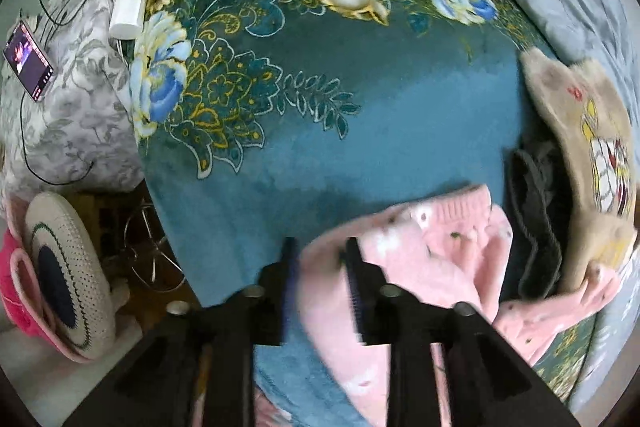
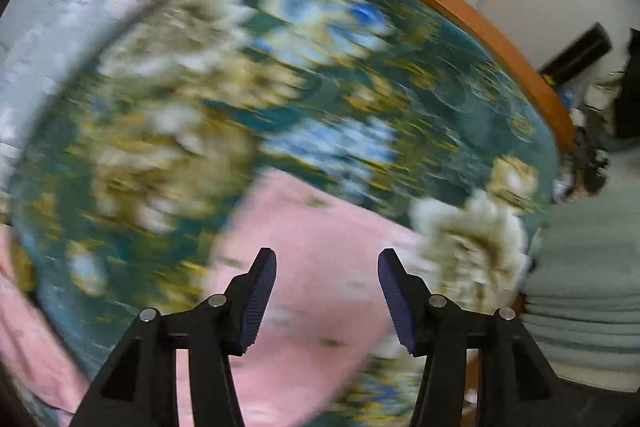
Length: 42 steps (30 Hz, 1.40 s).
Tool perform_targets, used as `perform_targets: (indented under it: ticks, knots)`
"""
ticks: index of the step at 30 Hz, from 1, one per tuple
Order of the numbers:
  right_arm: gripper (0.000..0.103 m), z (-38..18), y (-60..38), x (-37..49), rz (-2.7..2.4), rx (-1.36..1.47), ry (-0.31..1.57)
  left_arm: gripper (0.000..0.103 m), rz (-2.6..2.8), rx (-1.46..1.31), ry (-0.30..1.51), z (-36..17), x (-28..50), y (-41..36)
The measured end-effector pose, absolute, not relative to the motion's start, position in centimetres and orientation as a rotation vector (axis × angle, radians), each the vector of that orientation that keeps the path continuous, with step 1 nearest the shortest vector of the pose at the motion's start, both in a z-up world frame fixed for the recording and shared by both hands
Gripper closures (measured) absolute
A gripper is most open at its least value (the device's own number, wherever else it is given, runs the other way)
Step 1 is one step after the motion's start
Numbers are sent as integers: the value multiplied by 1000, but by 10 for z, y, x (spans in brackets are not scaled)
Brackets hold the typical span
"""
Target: Fold clothes
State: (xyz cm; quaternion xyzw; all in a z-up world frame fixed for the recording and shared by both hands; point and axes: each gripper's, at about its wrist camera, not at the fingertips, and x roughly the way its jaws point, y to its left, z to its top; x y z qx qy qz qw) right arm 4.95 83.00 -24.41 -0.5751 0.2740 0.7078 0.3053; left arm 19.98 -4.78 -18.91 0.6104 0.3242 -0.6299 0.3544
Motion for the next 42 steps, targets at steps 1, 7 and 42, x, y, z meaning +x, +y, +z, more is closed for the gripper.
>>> perform_targets:
  ticks: [1,7,42]
  knots:
    - [46,-240,815,30,1924,-1546,758,69,-1638,1573,854,-190,196,-51]
    - [46,-229,671,-105,2267,-1818,781,61,-1670,1584,973,-202,163,-60]
    - [96,-216,809,-77,1958,-1409,921,55,-1138,1542,1666,-368,52,6]
